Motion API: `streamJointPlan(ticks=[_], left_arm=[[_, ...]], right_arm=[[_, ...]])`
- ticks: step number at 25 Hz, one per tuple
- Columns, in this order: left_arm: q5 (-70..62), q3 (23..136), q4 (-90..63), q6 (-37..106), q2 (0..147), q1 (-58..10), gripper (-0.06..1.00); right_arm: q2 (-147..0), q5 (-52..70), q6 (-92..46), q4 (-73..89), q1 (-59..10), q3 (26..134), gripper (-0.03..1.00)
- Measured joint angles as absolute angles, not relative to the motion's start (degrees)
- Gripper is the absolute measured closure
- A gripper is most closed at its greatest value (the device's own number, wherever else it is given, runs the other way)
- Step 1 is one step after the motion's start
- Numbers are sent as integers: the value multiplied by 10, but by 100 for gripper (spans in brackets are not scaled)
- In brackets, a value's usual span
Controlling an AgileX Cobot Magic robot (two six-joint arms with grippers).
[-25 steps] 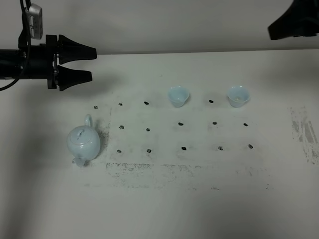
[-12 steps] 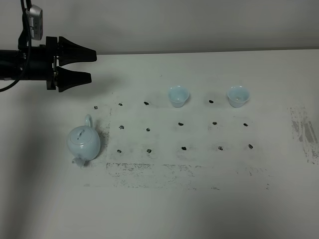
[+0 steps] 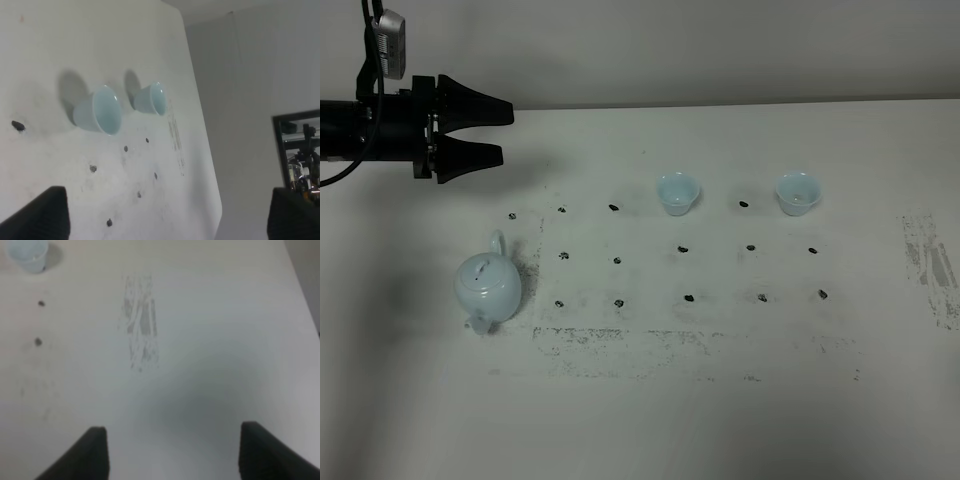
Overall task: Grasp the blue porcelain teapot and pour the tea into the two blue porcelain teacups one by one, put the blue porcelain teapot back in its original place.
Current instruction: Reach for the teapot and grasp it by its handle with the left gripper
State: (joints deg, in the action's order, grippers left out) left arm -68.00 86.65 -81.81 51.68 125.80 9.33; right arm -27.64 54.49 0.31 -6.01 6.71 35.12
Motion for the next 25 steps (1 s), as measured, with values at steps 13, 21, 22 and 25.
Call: streamJointPlan(ticks=[13,21,22,25], left_arm=[[-680,866,-818,527,1258,93,18],[-680,866,-818,529,1258,93,18],[-680,866,-818,529,1258,93,18],[-680,866,-818,530,1258,93,18]], right_arm=[[-78,611,-17,-5,67,284,39],[-10,611,-35,8,50,284,39],[-3,611,-37,11,46,284,39],[3,611,-40,13,43,284,39]])
